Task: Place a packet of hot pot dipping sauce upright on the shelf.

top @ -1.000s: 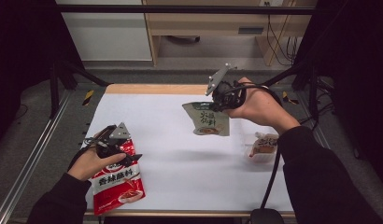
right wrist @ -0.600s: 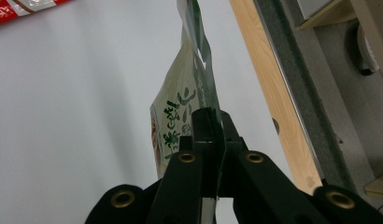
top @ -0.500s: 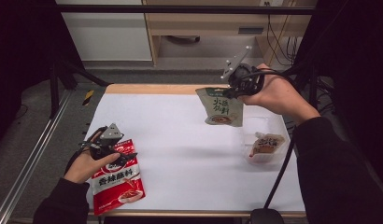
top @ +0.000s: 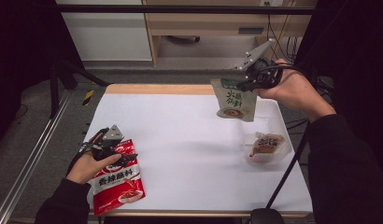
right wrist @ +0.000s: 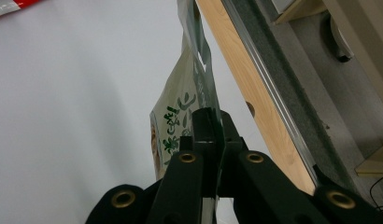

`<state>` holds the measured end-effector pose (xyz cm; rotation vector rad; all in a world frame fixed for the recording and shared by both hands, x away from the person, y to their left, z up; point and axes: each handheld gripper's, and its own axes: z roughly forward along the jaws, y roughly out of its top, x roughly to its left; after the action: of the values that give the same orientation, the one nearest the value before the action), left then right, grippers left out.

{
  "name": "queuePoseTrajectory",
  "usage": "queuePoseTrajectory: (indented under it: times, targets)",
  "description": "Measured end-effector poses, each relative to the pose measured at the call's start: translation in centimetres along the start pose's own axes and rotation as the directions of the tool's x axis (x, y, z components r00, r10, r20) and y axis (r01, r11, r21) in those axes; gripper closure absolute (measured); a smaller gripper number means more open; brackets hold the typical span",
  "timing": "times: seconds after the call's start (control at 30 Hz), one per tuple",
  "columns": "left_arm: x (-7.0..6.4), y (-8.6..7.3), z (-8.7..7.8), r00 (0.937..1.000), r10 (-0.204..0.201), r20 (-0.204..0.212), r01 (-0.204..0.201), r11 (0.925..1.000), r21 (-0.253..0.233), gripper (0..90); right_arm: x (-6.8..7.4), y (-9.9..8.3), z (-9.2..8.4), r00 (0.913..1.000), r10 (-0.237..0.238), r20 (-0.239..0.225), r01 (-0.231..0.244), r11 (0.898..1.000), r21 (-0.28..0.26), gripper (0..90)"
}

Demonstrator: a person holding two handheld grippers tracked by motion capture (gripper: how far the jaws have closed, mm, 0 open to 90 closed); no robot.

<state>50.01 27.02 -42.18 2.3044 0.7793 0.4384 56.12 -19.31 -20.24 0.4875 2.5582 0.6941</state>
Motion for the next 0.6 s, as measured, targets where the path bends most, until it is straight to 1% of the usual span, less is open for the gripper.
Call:
queuePoseTrajectory:
  times: [0.1, 0.17, 0.3, 0.33, 0.37, 0.43, 0.5, 0.53, 0.57, 0.6]
  targets:
    - [-0.1, 0.0, 0.0, 1.0000, -0.003, -0.001, 0.003, 1.0000, -0.002, 7.1, -0.4, -0.6, 0.0, 0.9999, 0.011, 0.011, -0.011, 1.000, 0.001, 90.0]
    - [-0.2, 0.0, 0.0, 1.0000, 0.003, 0.002, -0.003, 1.0000, -0.002, 7.1, -0.7, -1.0, -0.1, 0.9996, 0.022, 0.016, -0.022, 1.000, 0.001, 90.0]
    - [-0.3, 0.0, 0.0, 1.0000, 0.005, 0.001, -0.005, 1.0000, -0.001, 7.1, -1.1, -1.6, -0.3, 0.9994, 0.028, 0.020, -0.028, 1.000, -0.002, 90.0]
    - [-0.2, 0.0, -0.1, 1.0000, 0.005, -0.001, -0.005, 1.0000, -0.002, 7.1, -1.3, -2.1, -0.3, 0.9984, 0.050, 0.026, -0.050, 0.999, -0.003, 90.0]
    - [-0.2, 0.0, -0.1, 1.0000, 0.005, -0.001, -0.005, 1.0000, -0.002, 7.1, -1.3, -2.1, -0.3, 0.9984, 0.050, 0.026, -0.050, 0.999, -0.003, 90.0]
    - [-0.2, -0.1, -0.1, 1.0000, -0.001, -0.006, 0.001, 1.0000, -0.005, 7.1, -1.8, -2.9, -0.3, 0.9973, 0.065, 0.033, -0.065, 0.998, -0.004, 90.0]
    - [-0.1, -0.1, -0.1, 1.0000, -0.003, -0.007, 0.003, 1.0000, -0.007, 7.1, -1.9, -3.2, -0.3, 0.9973, 0.064, 0.035, -0.064, 0.998, -0.002, 90.0]
    - [-0.1, -0.1, -0.1, 1.0000, -0.004, -0.006, 0.004, 1.0000, -0.005, 7.1, -2.1, -3.6, -0.3, 0.9961, 0.080, 0.037, -0.080, 0.997, -0.006, 90.0]
    - [-0.1, -0.1, -0.1, 1.0000, -0.004, -0.006, 0.004, 1.0000, -0.005, 7.1, -2.1, -3.6, -0.3, 0.9961, 0.080, 0.037, -0.080, 0.997, -0.006, 90.0]
    - [-0.1, -0.2, -0.1, 1.0000, -0.004, -0.007, 0.004, 1.0000, -0.004, 7.2, -2.3, -4.0, -0.3, 0.9958, 0.082, 0.041, -0.082, 0.997, -0.005, 90.0]
